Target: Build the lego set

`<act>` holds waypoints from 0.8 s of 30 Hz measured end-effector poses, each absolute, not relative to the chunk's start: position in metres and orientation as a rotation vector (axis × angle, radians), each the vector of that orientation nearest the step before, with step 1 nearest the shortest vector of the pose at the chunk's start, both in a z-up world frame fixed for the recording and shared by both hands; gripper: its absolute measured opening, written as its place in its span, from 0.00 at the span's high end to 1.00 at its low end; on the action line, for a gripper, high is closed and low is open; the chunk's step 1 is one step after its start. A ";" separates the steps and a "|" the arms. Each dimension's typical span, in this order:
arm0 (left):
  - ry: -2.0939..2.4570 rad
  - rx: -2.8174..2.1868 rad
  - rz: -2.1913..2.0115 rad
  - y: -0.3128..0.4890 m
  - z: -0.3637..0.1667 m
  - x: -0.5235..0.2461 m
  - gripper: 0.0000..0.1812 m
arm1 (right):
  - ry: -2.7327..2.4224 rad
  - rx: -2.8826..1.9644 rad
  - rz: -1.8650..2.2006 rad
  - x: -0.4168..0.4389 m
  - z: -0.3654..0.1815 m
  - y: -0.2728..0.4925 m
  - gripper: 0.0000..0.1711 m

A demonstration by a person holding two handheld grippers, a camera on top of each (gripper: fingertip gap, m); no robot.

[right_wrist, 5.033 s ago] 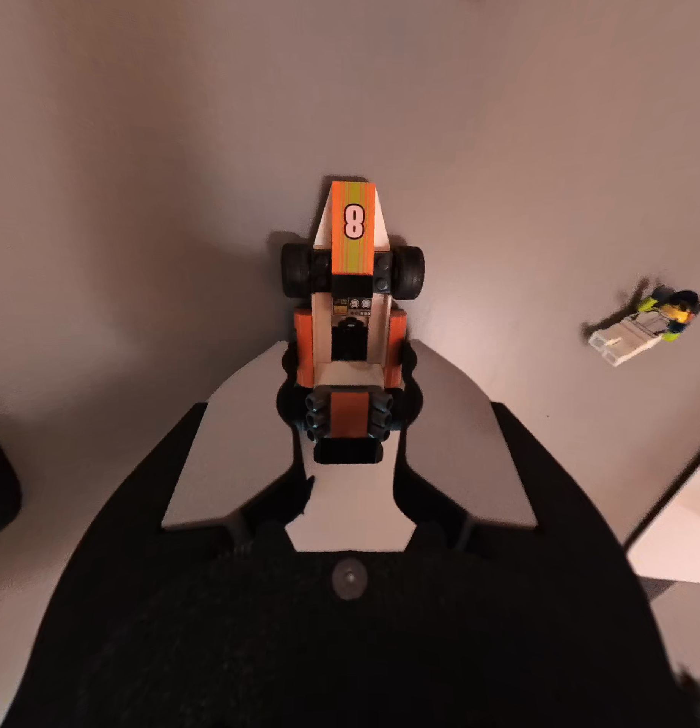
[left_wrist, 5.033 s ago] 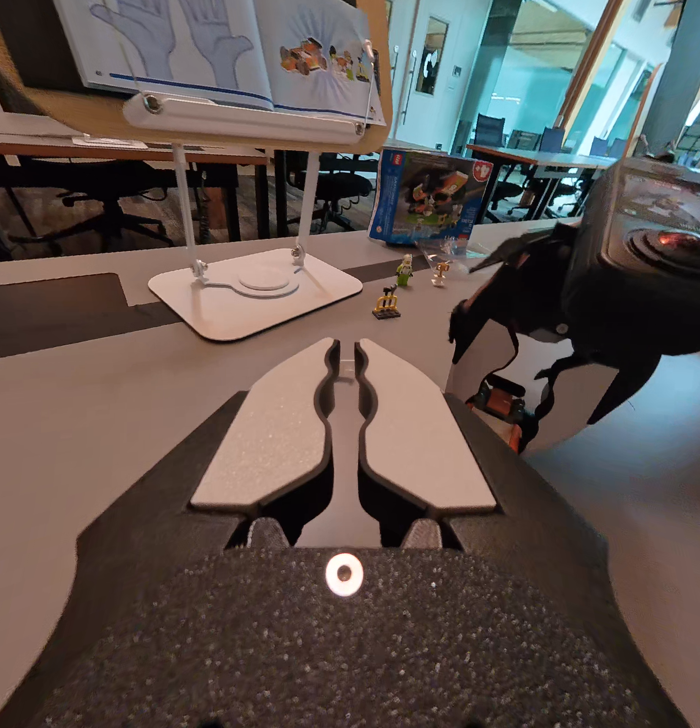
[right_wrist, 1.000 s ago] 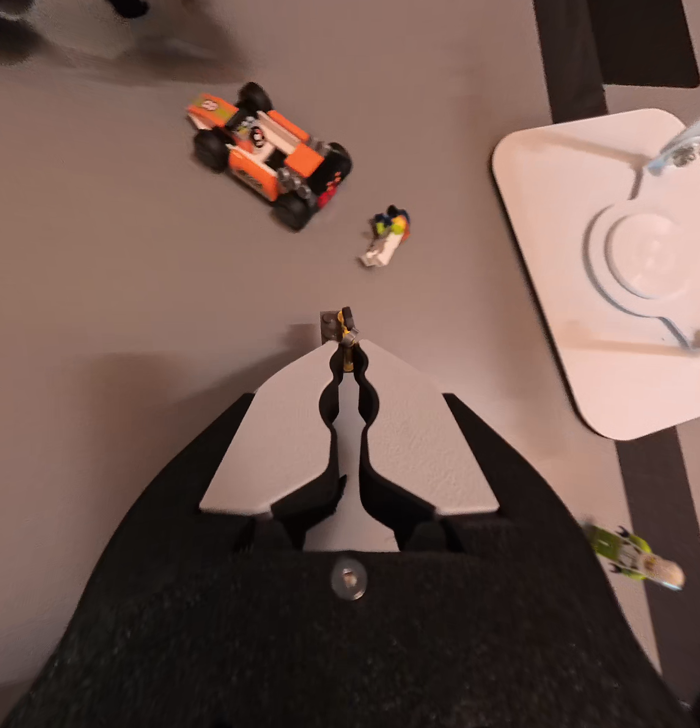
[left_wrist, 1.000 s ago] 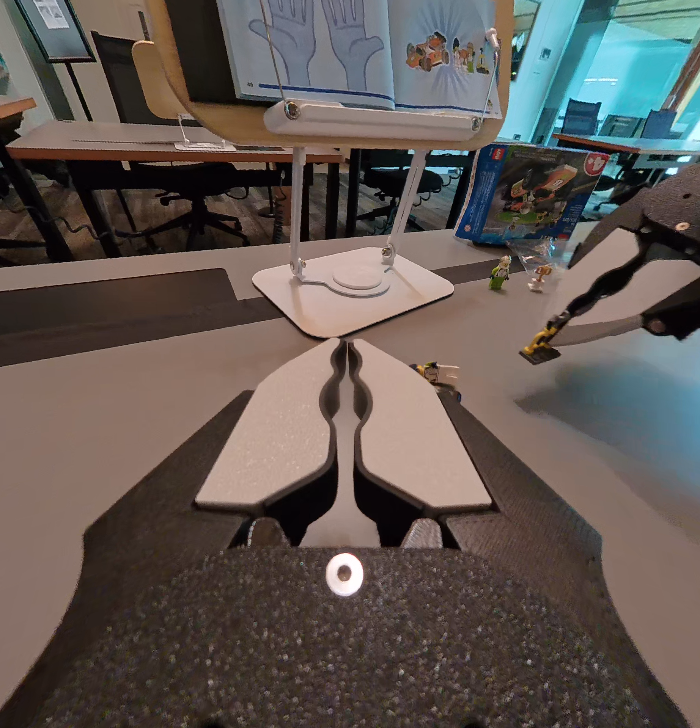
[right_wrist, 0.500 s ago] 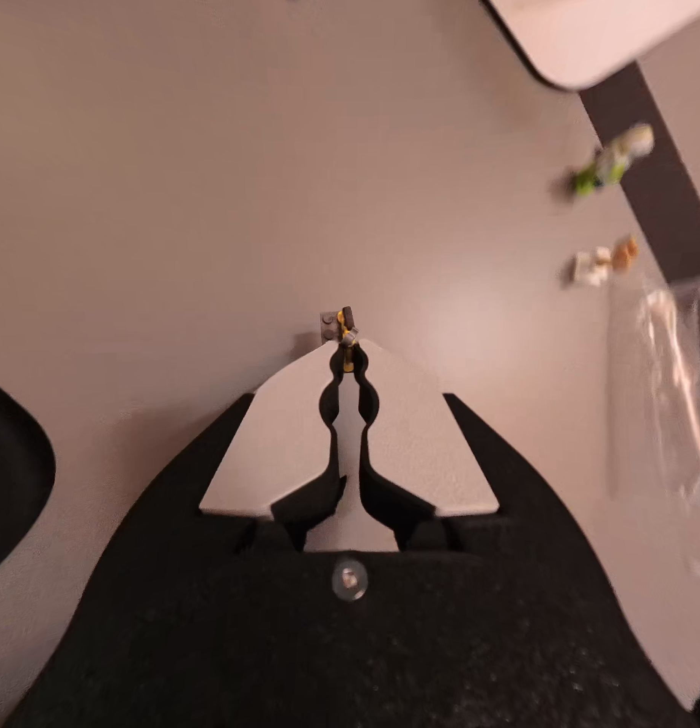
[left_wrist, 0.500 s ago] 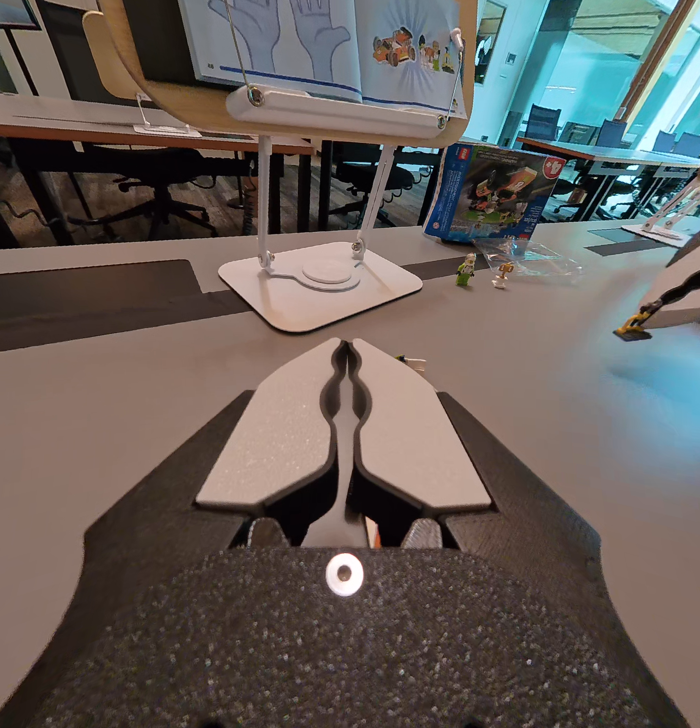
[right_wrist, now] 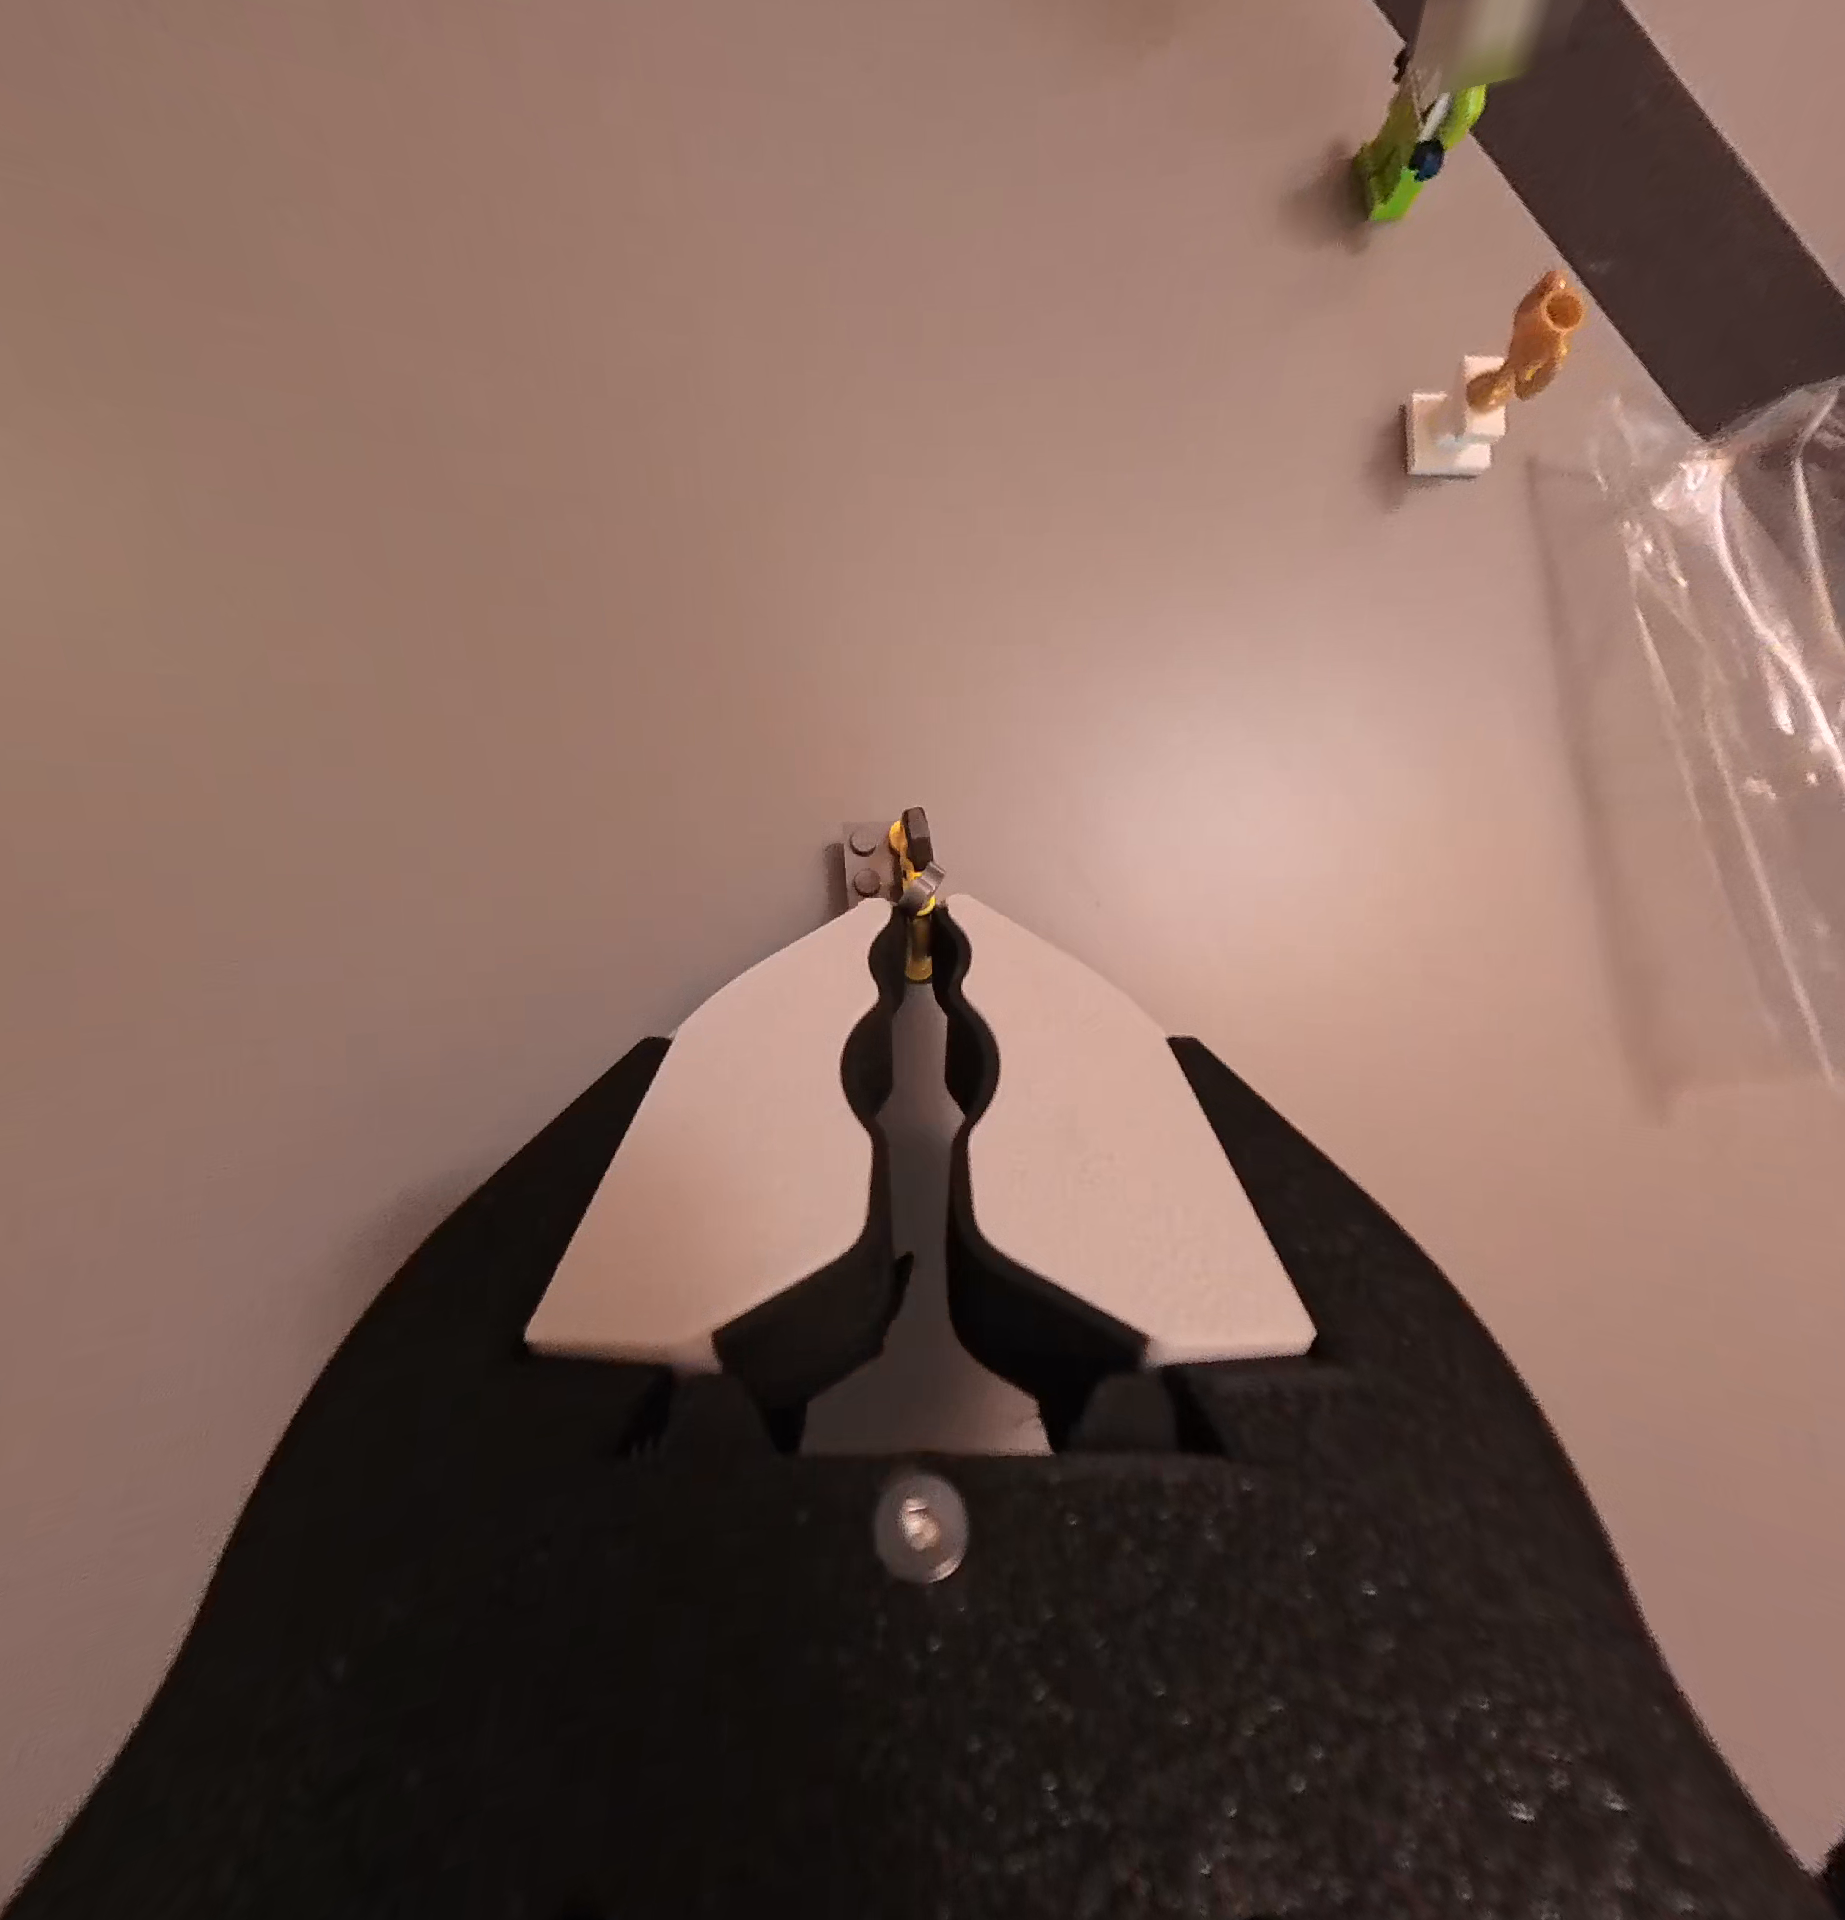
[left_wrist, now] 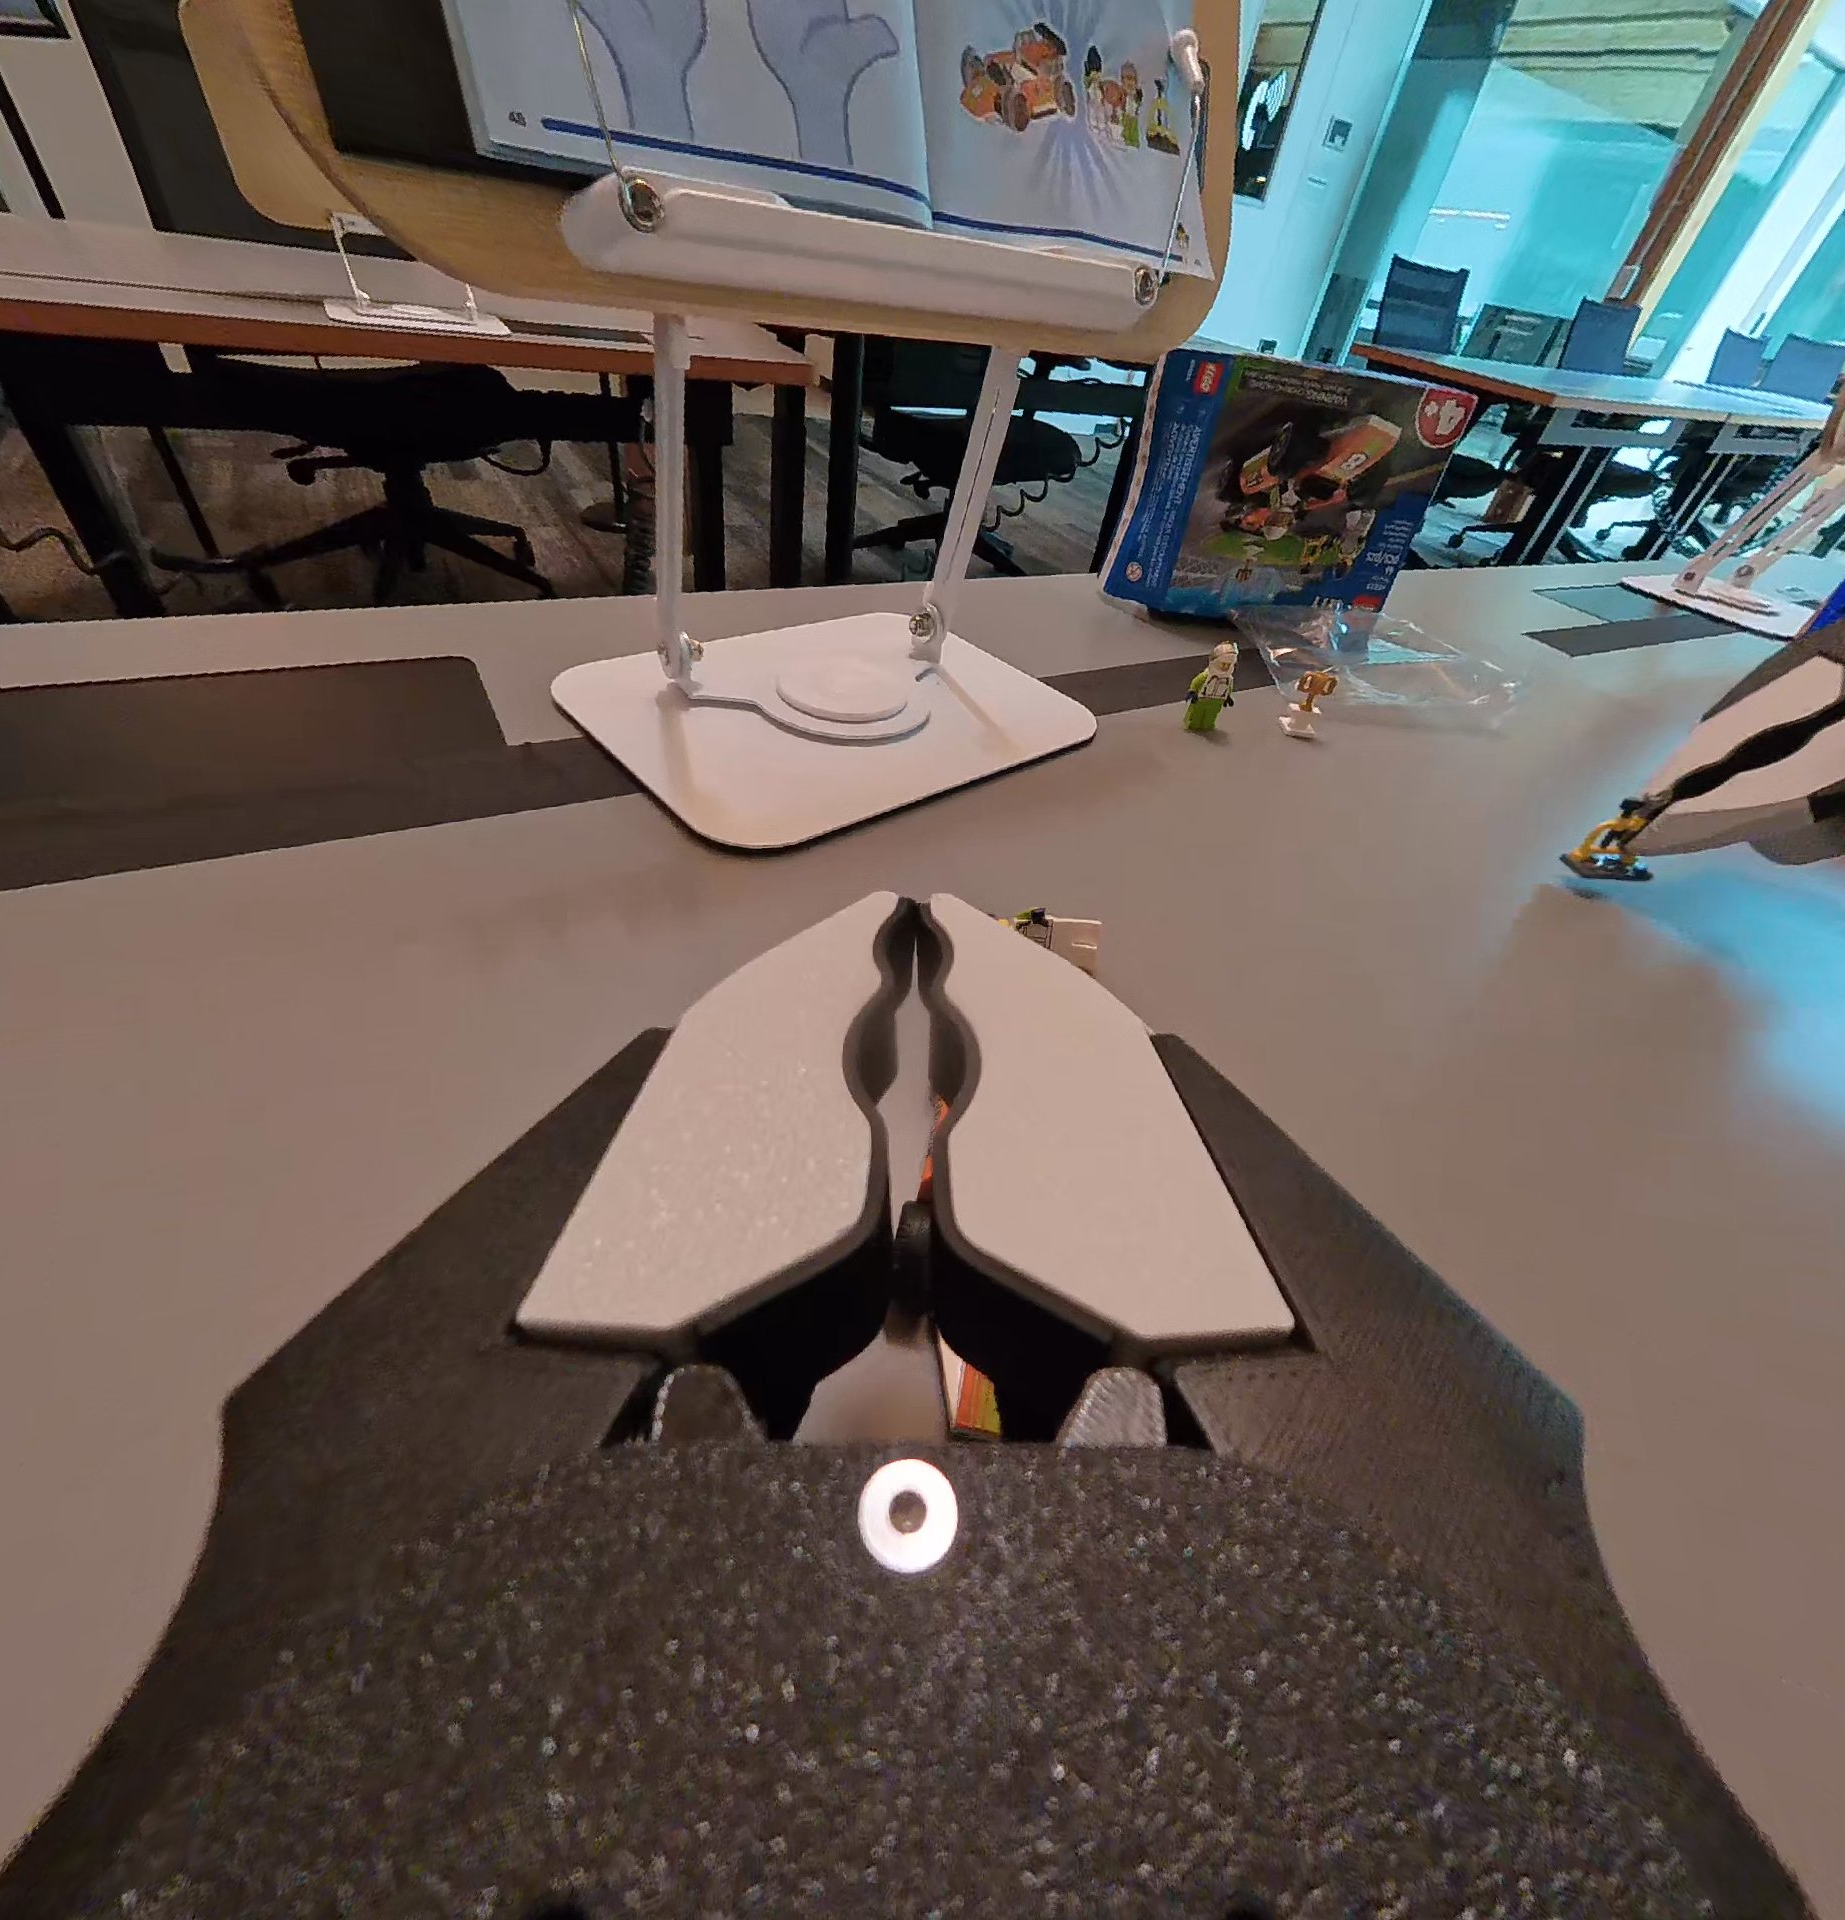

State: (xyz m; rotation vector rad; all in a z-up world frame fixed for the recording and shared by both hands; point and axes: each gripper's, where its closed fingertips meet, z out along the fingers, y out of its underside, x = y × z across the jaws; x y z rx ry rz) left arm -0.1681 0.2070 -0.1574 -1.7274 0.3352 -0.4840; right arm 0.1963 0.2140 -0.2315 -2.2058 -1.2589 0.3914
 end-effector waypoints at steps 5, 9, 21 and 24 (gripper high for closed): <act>0.320 -1.726 -0.511 0.209 -0.157 -0.168 1.00 | -1.197 -2.226 0.341 0.188 -0.235 0.215 0.98; 0.330 -1.724 -0.524 0.209 -0.156 -0.164 1.00 | -1.177 -2.225 0.313 0.185 -0.240 0.211 0.98; 0.316 -1.715 -0.555 0.207 -0.152 -0.164 1.00 | -1.202 -2.205 0.311 0.176 -0.240 0.206 0.98; 0.307 -1.714 -0.568 0.206 -0.151 -0.164 1.00 | -1.222 -2.198 0.301 0.170 -0.241 0.201 0.98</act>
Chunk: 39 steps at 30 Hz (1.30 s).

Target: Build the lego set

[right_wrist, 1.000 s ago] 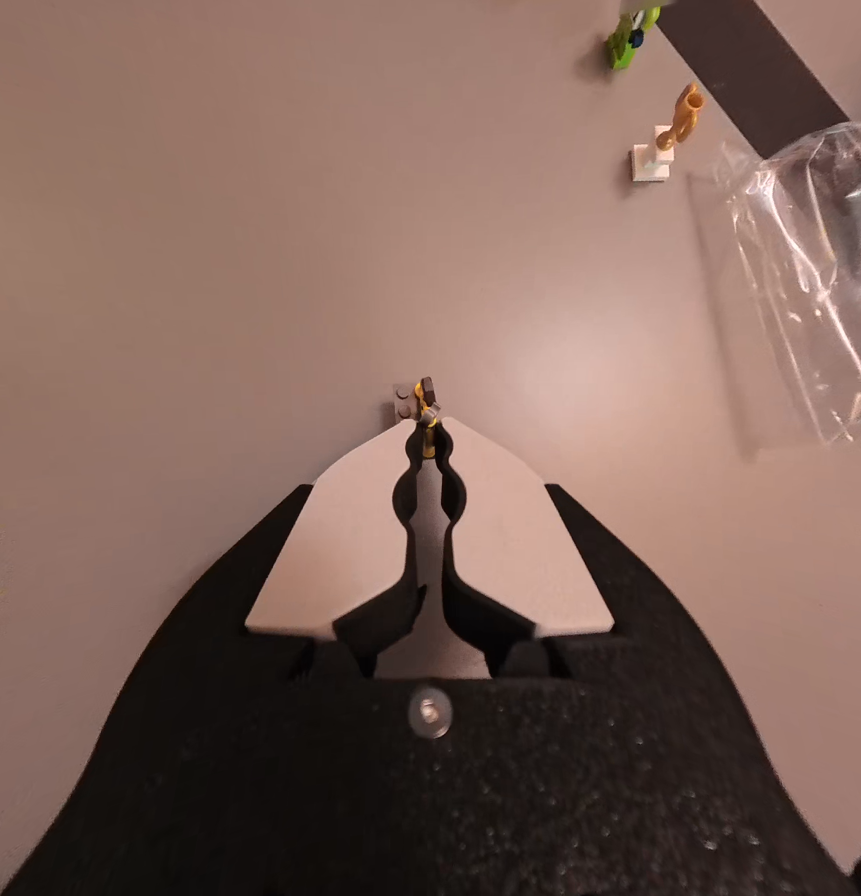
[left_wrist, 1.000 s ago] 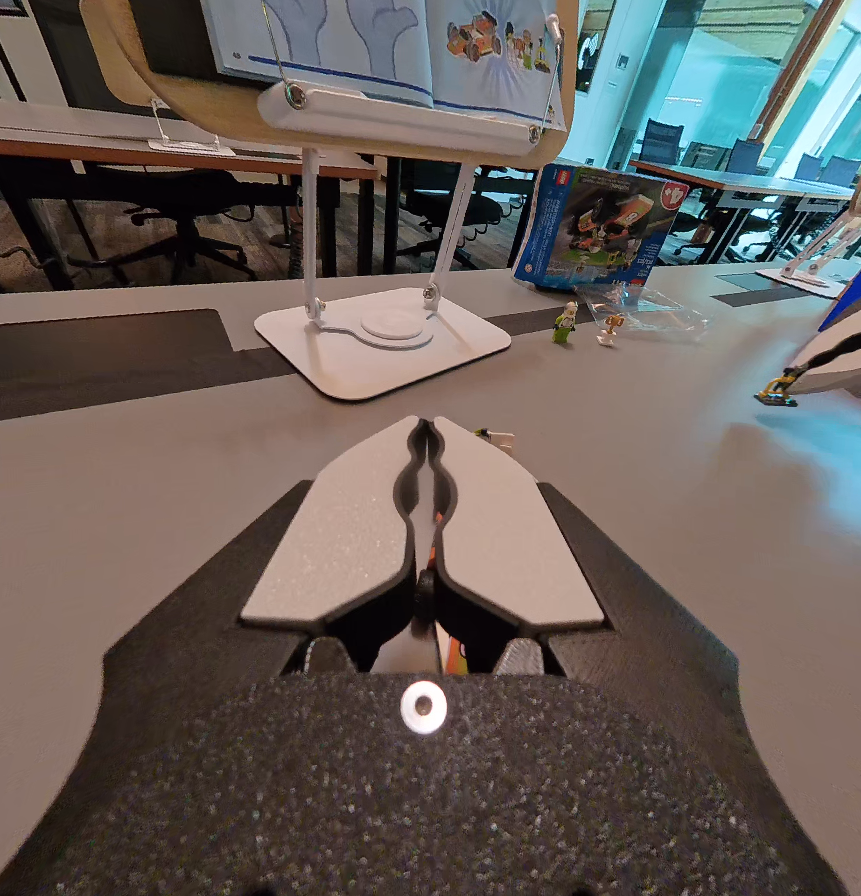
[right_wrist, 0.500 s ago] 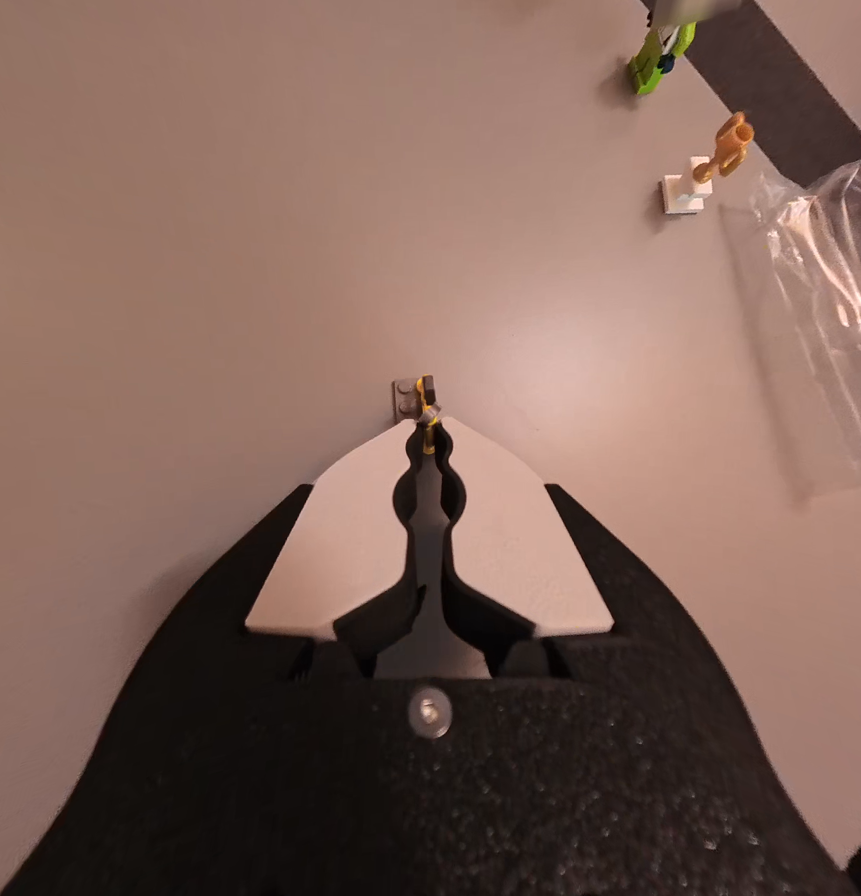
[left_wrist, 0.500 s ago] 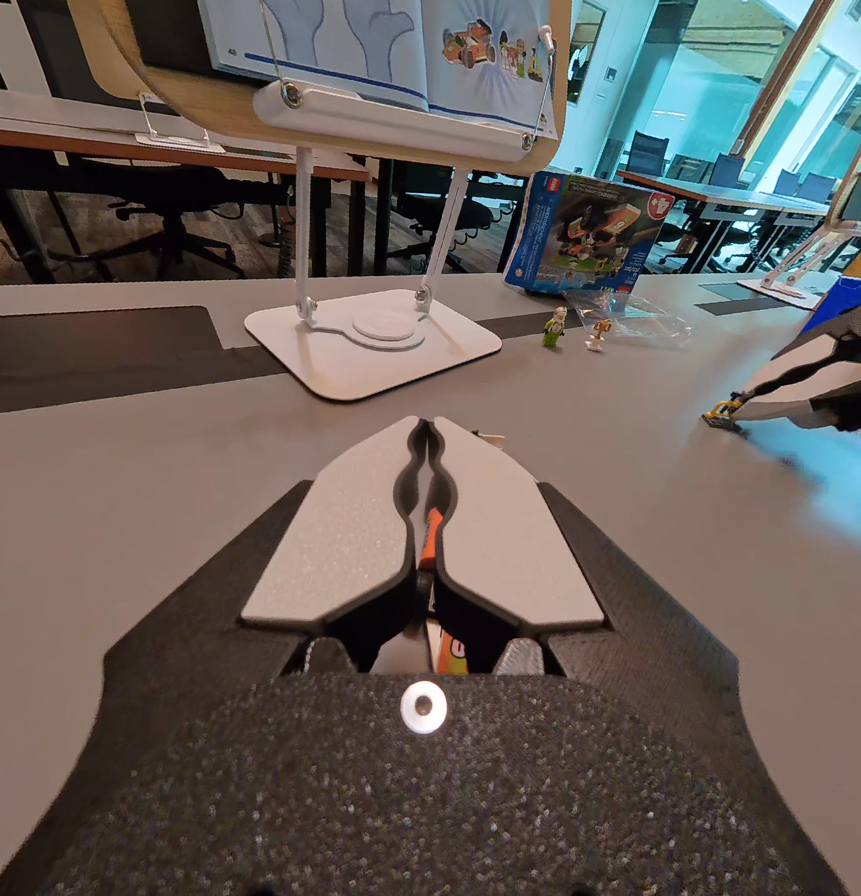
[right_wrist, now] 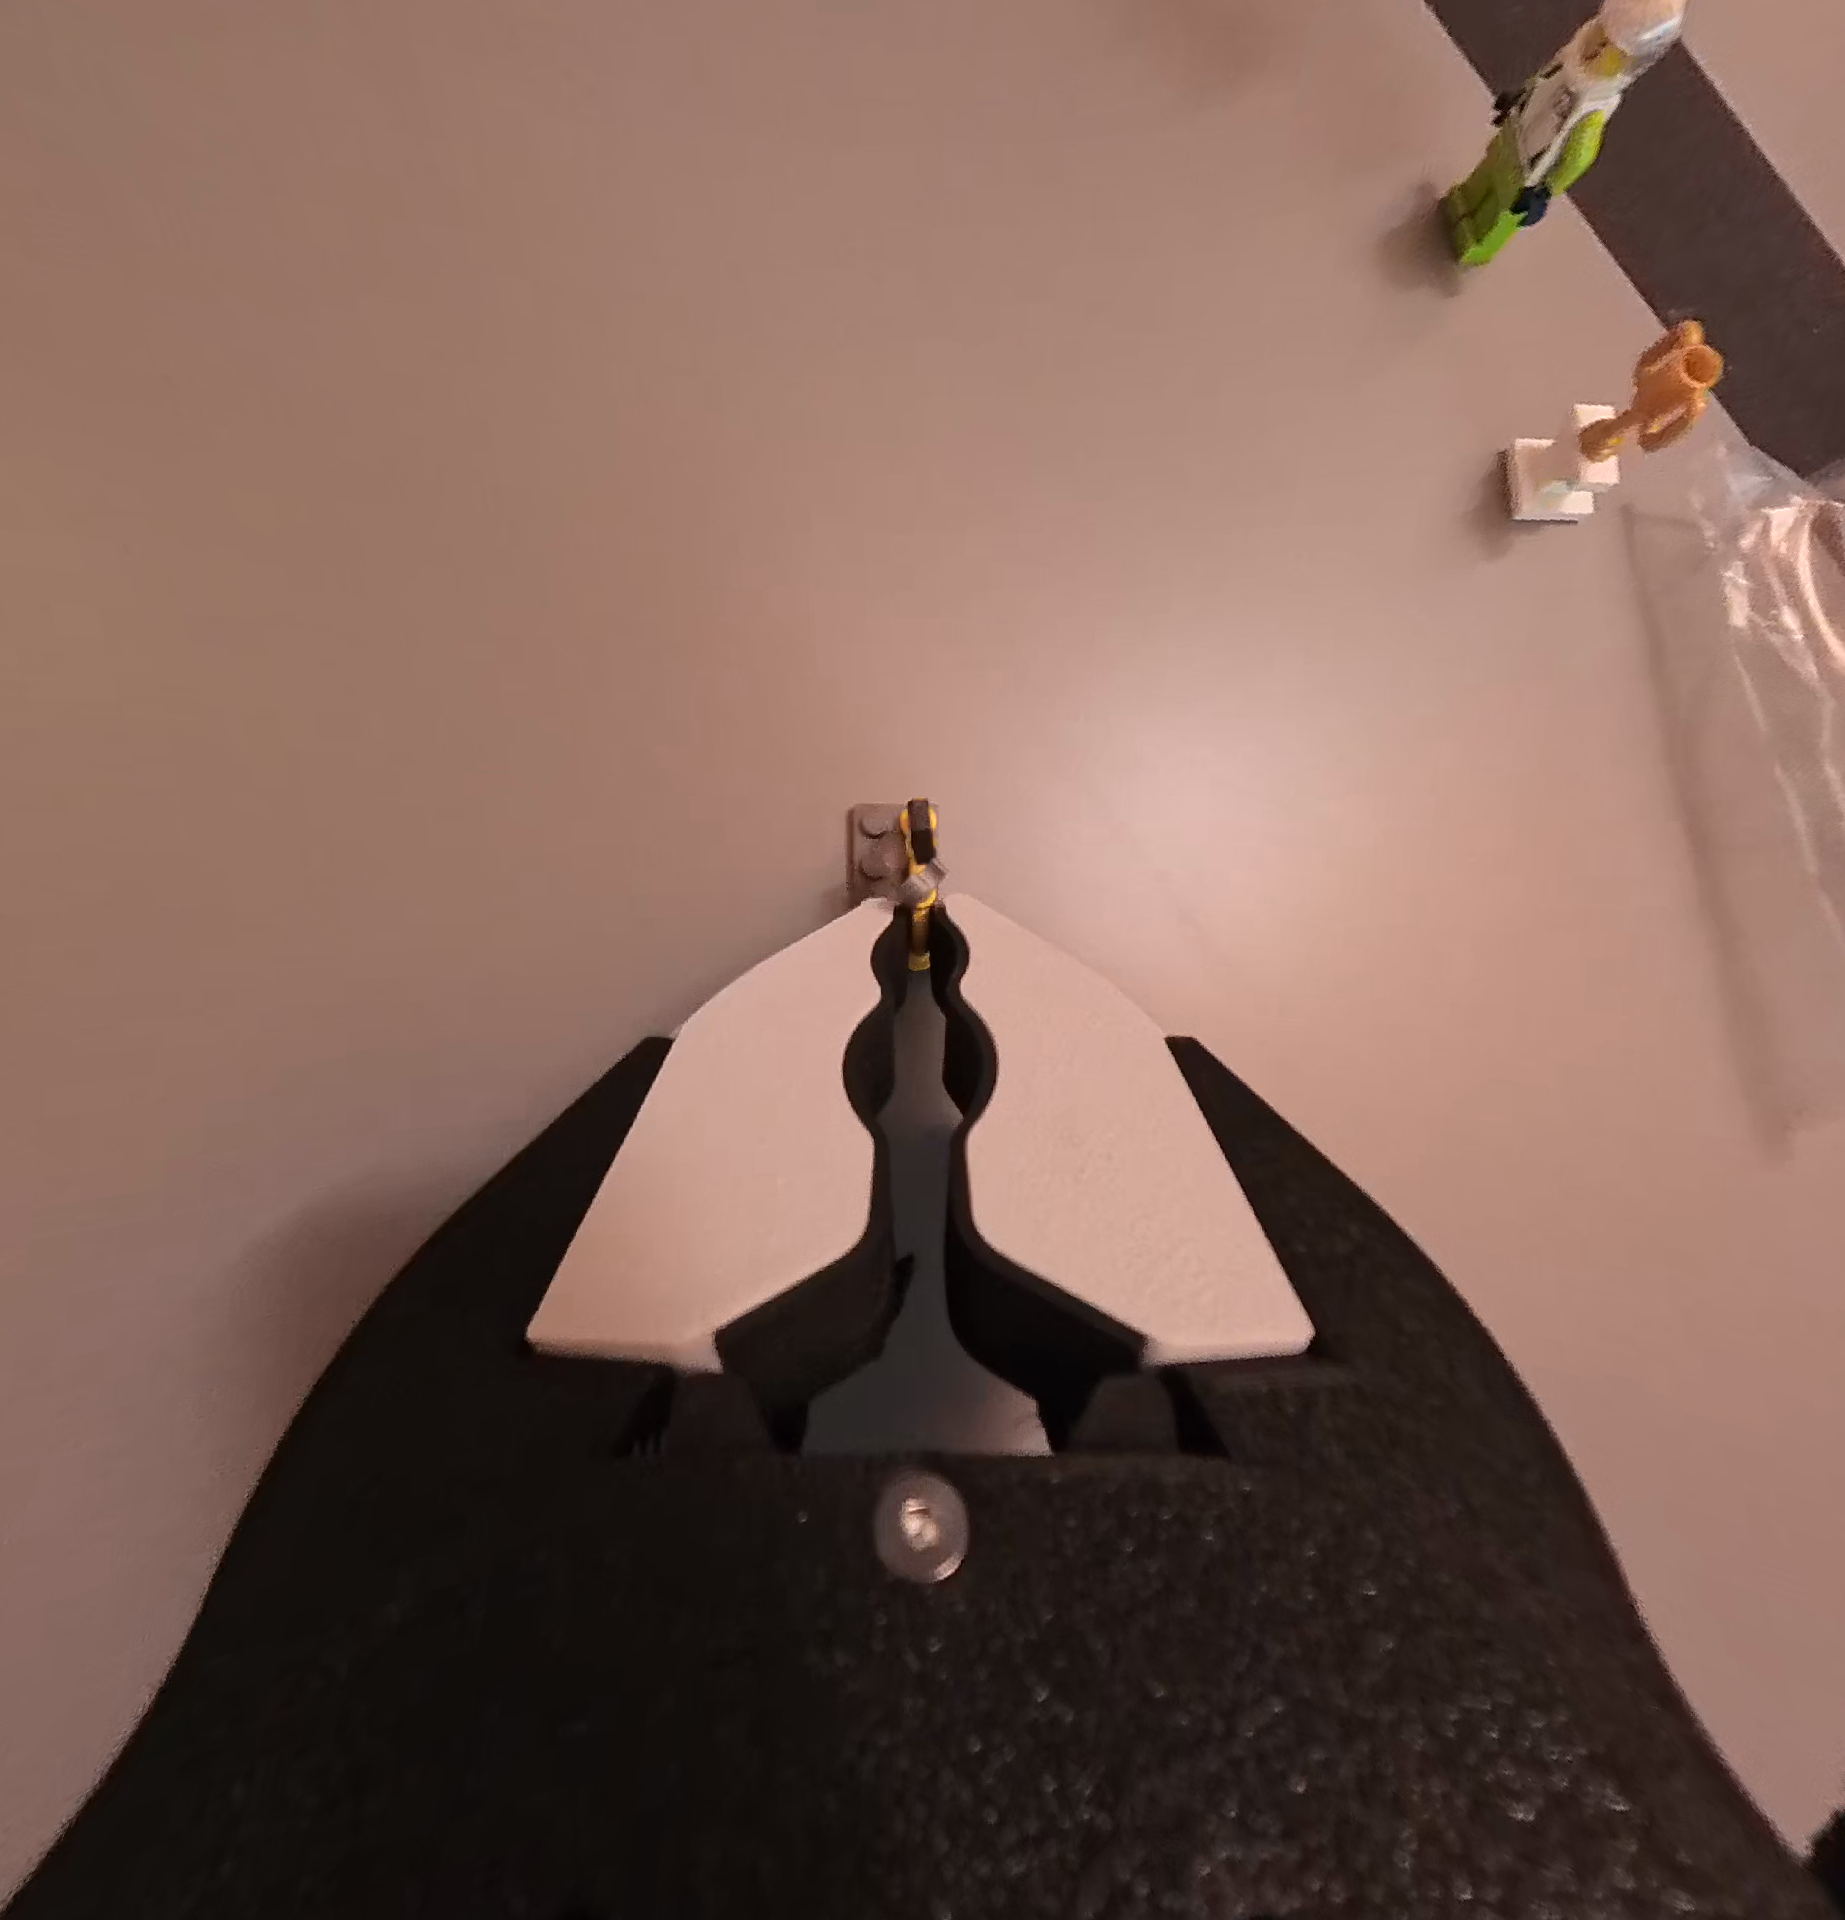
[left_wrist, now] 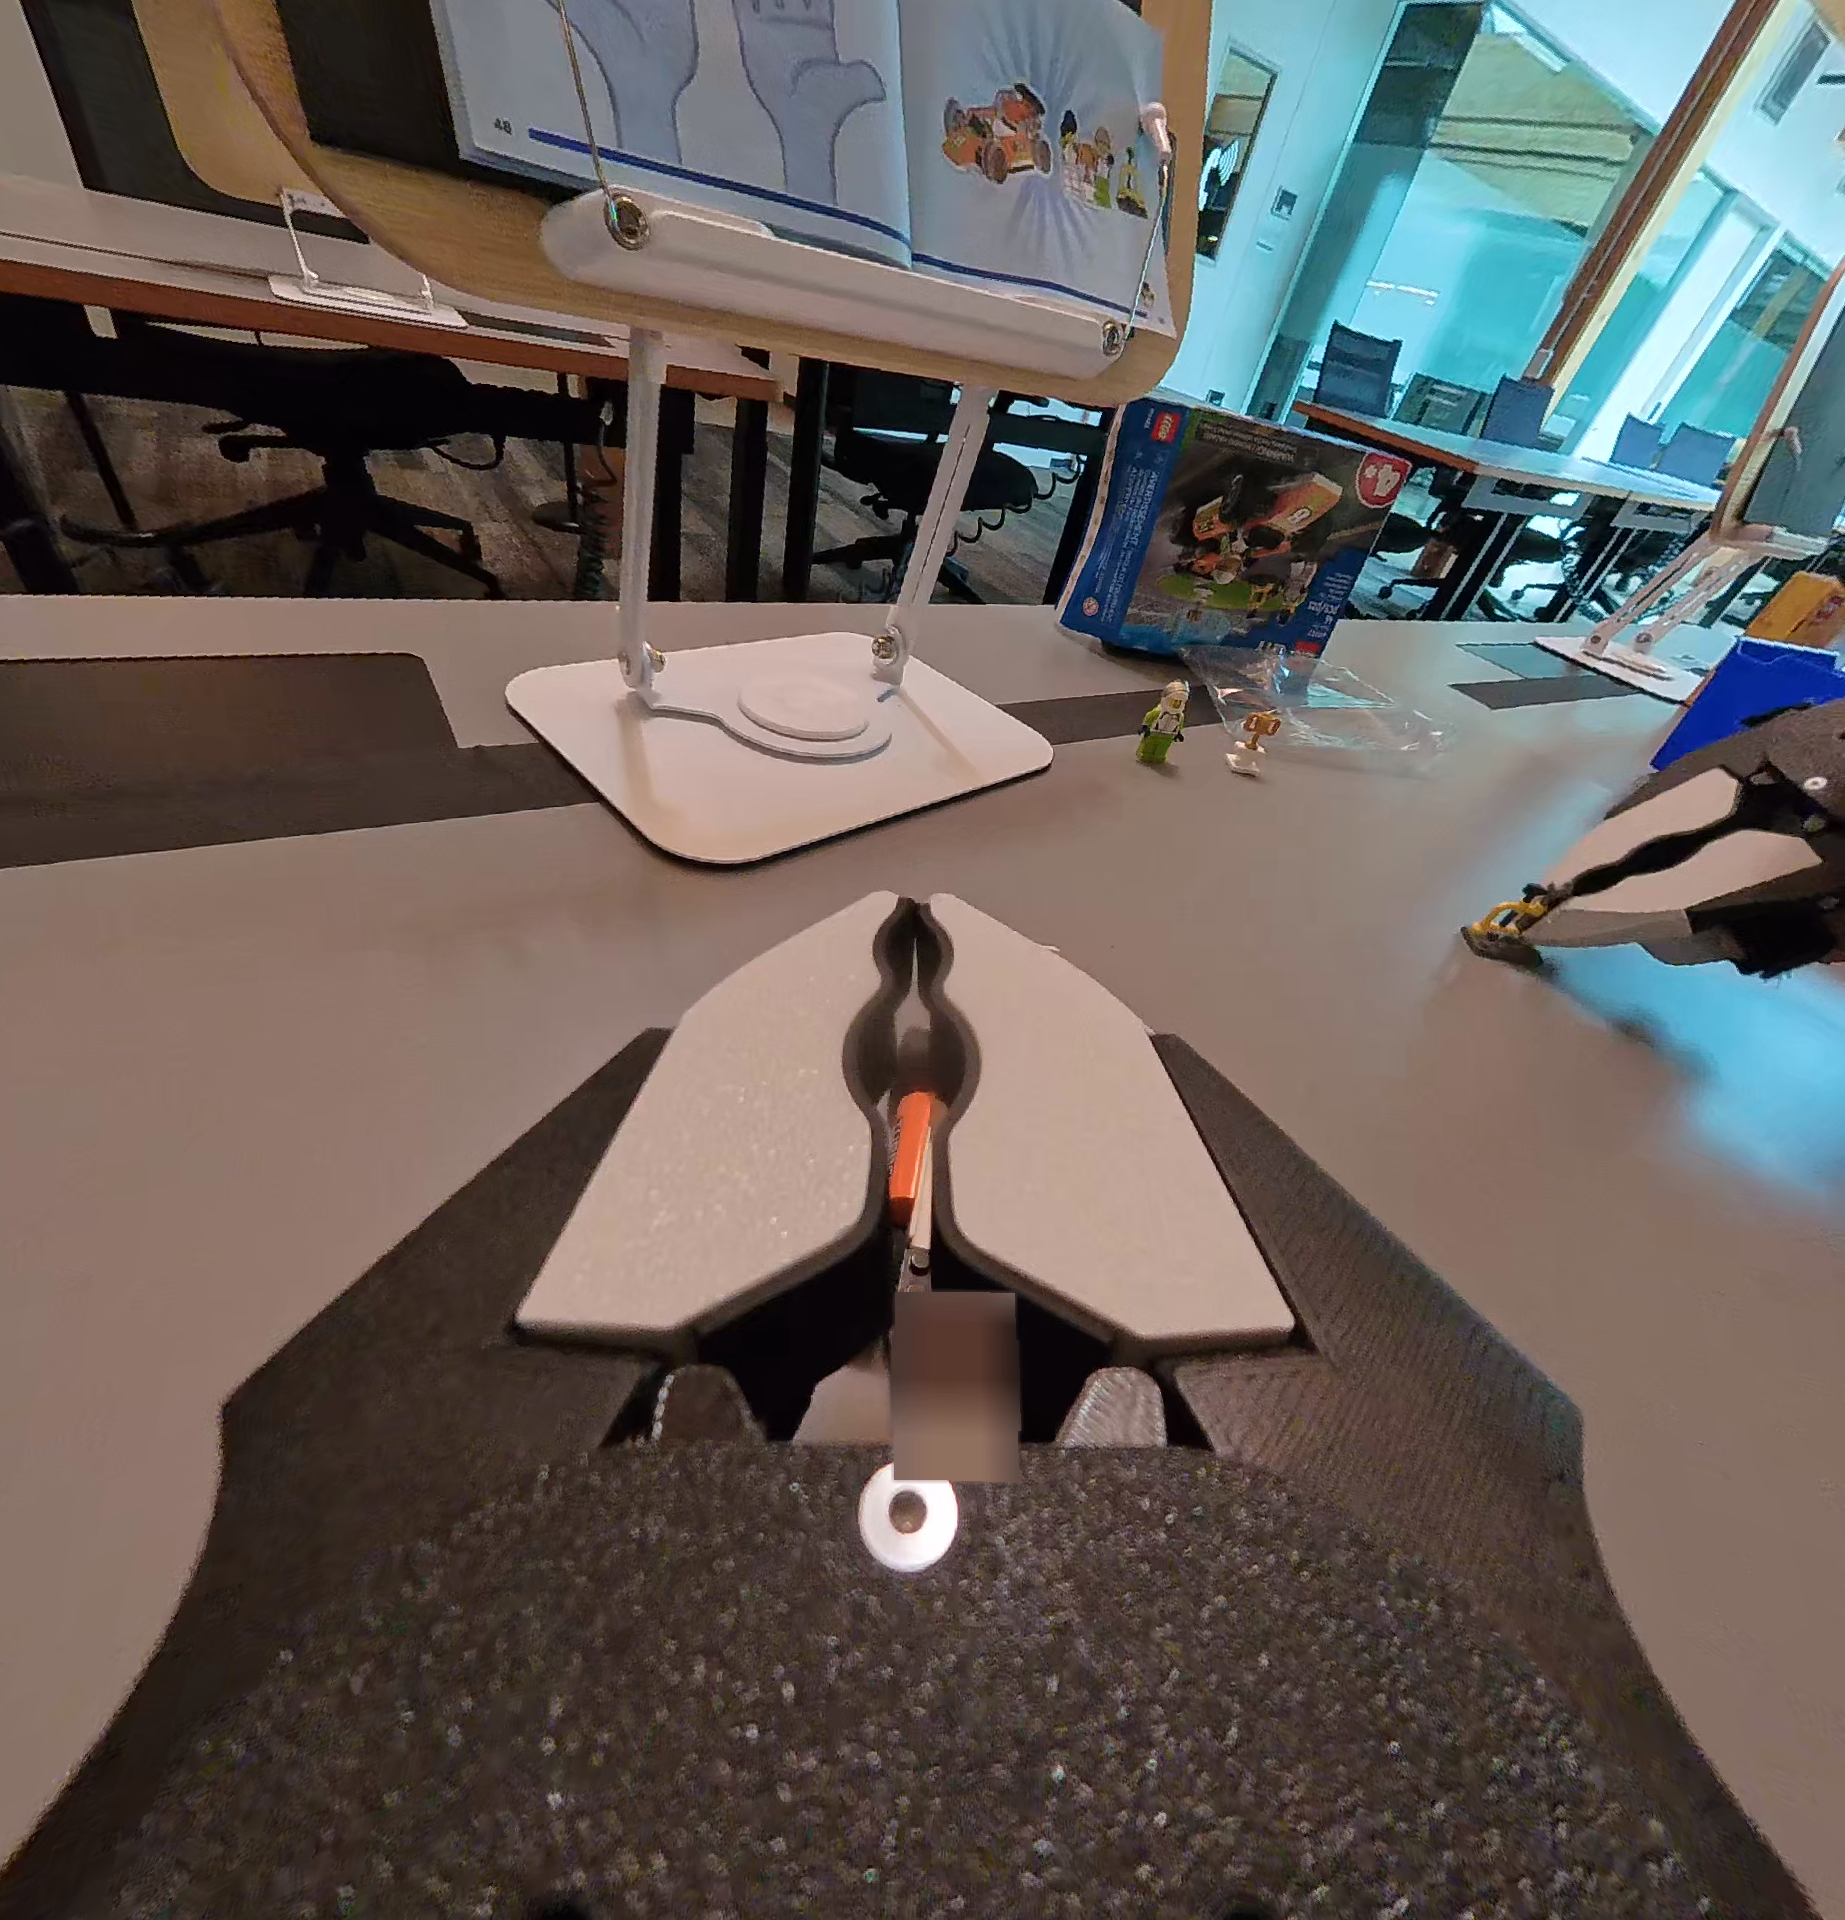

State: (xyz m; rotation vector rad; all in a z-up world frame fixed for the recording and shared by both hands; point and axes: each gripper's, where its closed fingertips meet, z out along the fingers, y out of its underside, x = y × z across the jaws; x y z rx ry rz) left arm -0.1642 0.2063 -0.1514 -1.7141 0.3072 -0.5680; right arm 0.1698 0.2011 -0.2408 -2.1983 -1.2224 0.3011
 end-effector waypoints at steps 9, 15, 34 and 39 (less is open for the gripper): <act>0.304 -1.708 -0.587 0.205 -0.149 -0.163 1.00 | -1.198 -2.215 0.286 0.168 -0.244 0.202 0.98; 0.300 -1.702 -0.601 0.205 -0.147 -0.162 1.00 | -1.192 -2.206 0.304 0.159 -0.243 0.206 0.98; 0.298 -1.711 -0.608 0.206 -0.149 -0.162 1.00 | -1.289 -2.158 0.346 0.122 -0.240 0.224 0.92; 0.301 -1.719 -0.615 0.206 -0.152 -0.160 1.00 | -1.231 -2.093 0.452 0.122 -0.206 0.225 0.85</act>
